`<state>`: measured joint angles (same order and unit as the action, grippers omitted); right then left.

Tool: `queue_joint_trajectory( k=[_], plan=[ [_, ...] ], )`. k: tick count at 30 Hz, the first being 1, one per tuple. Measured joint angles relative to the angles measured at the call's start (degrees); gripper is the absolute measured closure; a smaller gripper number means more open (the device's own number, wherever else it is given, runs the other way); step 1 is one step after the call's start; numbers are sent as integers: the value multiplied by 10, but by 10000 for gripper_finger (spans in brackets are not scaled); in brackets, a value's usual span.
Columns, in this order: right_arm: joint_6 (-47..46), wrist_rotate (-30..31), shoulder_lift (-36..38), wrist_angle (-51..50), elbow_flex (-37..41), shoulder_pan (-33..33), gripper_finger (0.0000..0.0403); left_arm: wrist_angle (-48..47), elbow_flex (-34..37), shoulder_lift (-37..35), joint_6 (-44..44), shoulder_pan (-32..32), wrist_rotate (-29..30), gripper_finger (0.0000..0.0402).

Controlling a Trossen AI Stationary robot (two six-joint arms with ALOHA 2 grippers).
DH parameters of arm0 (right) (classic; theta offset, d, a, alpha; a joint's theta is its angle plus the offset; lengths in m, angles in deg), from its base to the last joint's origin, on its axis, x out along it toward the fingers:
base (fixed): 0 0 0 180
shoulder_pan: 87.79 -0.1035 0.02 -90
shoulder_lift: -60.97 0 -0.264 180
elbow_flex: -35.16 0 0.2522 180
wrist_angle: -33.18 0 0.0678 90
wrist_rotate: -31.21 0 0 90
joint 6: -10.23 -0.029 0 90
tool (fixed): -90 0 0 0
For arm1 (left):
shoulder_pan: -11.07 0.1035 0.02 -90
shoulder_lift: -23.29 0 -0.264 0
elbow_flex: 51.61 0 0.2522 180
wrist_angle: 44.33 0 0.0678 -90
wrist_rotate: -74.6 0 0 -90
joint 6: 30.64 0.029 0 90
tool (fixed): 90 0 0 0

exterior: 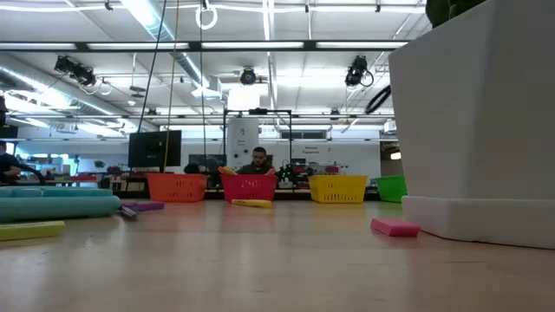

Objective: Sort crayons/erasers/pens/pencils in bins
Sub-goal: Put the gray crayon into the yellow bin

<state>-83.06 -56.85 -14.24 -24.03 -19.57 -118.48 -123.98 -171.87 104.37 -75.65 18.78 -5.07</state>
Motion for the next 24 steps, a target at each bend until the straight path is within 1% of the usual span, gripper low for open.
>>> queue_joint_trajectory(
  k=[3,9,16,22,24],
  plan=[
    [-18,3,-7,11,0,1,282,0,0,0,-9,0,0,276],
    [-74,39,3,8,2,3,282,0,0,0,-9,-6,-1,280],
    [-121,61,54,-5,5,-2,282,0,0,0,-4,-6,0,276],
    [-168,75,95,-8,4,-2,282,0,0,0,-2,-6,0,282],
    [-185,76,96,-32,3,-2,282,0,0,0,-2,-6,0,282]
  ],
)
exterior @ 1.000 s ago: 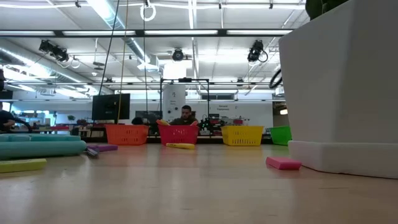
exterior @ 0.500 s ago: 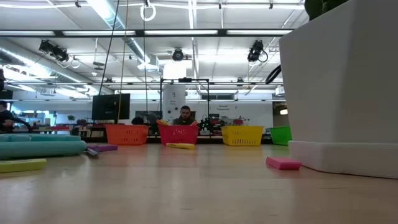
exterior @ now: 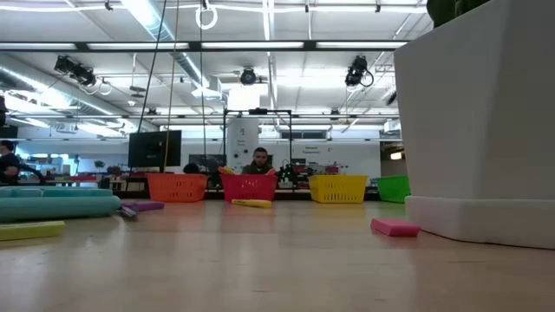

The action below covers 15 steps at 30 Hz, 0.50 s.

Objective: Sort crayons/erasers/pens/pencils in bins
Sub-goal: Put the gray crayon into the yellow bin

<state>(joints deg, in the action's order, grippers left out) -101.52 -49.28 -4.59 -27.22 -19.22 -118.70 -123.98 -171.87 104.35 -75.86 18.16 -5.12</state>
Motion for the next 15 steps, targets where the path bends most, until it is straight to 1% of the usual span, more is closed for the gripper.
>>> queue_joint_trajectory(
  k=[3,5,6,8,11,12,15],
  plan=[
    [-41,0,-4,-65,0,5,282,0,0,0,6,0,0,281],
    [-57,2,-5,-73,11,21,282,0,0,0,13,0,3,280],
    [-59,3,-5,-59,23,30,282,0,0,0,14,0,6,280],
    [-55,-3,-5,4,53,49,282,1,0,2,15,0,17,282],
    [-36,-43,-14,116,95,69,282,1,0,6,24,1,21,284],
    [-34,-49,-20,133,102,69,282,1,0,6,24,1,21,285],
    [-42,-55,-32,136,108,68,283,1,0,9,24,0,21,284]
  ],
)
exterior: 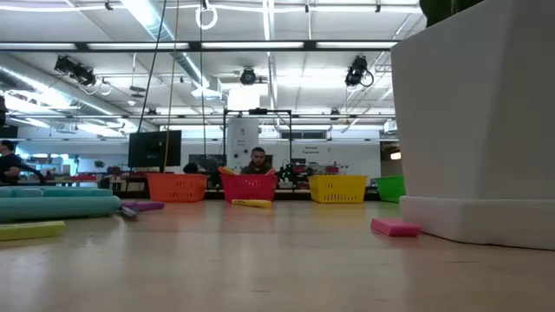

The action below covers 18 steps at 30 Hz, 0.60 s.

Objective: Sort crayons/erasers/pens/pencils in bins
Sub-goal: Put the gray crayon into the yellow bin

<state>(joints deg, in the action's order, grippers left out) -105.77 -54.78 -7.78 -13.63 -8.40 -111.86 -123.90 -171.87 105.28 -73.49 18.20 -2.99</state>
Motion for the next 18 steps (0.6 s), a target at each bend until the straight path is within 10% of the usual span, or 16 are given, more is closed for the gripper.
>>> queue_joint_trajectory(
  k=[18],
  plan=[
    [12,-10,-70,45,1,-44,293,0,0,5,-4,-4,-2,280]
  ],
)
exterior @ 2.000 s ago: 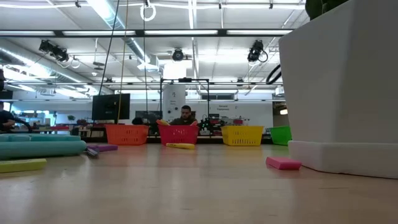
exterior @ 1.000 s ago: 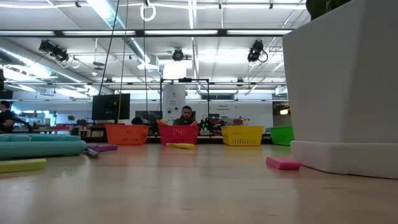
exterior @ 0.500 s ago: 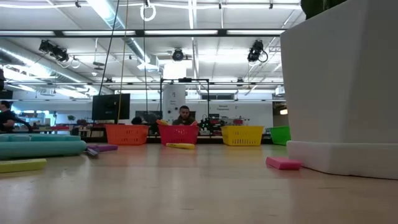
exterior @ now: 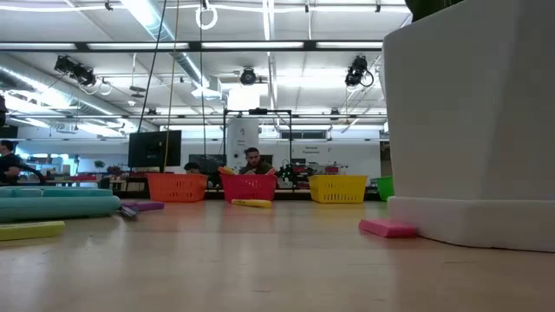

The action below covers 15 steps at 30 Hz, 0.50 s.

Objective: Sort crayons/erasers/pens/pencils in bins
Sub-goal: Put the gray crayon into the yellow bin

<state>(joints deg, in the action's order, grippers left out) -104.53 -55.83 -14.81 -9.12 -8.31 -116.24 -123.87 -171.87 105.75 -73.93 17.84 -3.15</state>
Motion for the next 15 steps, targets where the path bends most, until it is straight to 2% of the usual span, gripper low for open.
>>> queue_joint_trajectory(
  k=[9,15],
  plan=[
    [33,4,-10,-1,-1,-9,293,1,0,0,0,0,0,278],
    [74,1,-9,-14,-1,-10,314,16,0,0,0,0,0,280]
  ],
)
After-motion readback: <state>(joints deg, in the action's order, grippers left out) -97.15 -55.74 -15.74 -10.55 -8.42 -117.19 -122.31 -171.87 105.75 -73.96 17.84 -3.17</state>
